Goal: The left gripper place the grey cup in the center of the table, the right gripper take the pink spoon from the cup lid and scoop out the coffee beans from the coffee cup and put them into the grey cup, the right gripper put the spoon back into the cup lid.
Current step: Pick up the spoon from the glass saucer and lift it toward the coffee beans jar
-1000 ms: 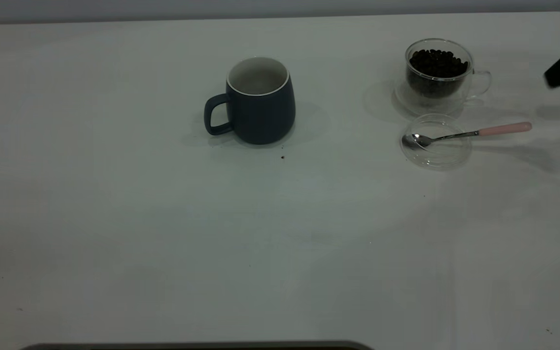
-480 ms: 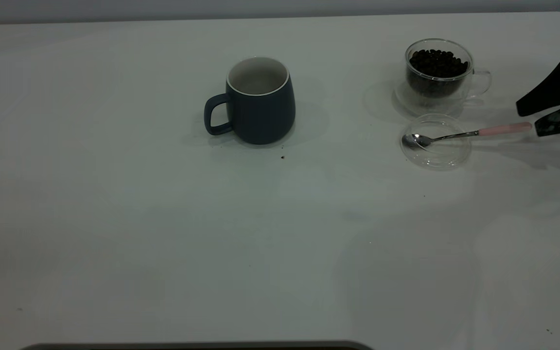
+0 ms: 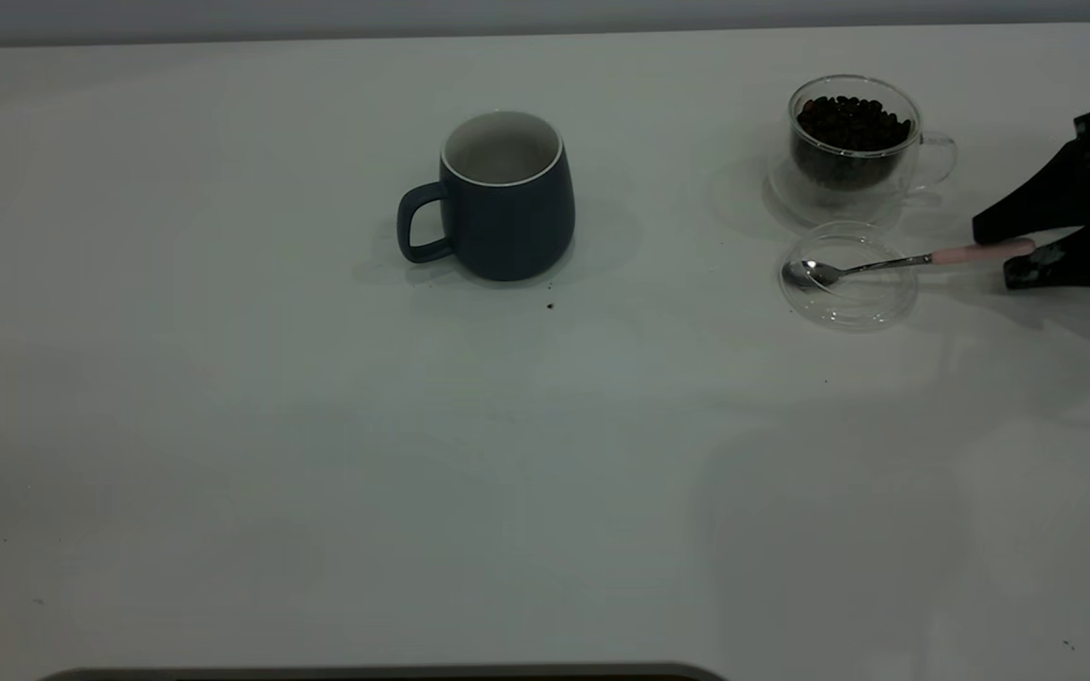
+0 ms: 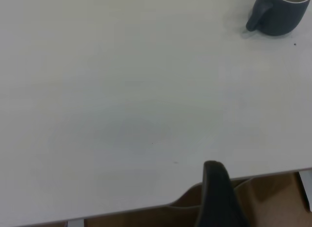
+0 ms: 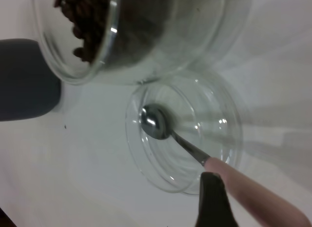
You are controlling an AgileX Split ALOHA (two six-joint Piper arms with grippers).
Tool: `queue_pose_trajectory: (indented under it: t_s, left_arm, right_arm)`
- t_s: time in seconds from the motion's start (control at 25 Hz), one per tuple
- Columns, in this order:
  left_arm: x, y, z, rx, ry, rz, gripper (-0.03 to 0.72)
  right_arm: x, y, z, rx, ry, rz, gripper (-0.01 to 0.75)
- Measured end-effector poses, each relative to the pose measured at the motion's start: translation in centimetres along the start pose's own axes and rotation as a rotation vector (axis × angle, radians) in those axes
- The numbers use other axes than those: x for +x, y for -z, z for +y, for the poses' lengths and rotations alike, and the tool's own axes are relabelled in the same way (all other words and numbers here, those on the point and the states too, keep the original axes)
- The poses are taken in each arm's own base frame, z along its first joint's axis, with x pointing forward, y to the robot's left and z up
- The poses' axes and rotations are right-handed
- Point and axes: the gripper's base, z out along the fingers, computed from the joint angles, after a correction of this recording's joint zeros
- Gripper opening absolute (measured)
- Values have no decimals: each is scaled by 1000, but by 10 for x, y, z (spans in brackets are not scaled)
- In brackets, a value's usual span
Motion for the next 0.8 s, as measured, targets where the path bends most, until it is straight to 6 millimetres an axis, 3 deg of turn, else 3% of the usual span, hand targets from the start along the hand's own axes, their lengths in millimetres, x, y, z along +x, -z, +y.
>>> queue_pose_trajectory:
  t_s: [0.8]
  left_arm:
    - [0, 0, 0, 0, 2, 0, 516]
  right_arm:
    - [3, -16, 12, -80, 25, 20, 453]
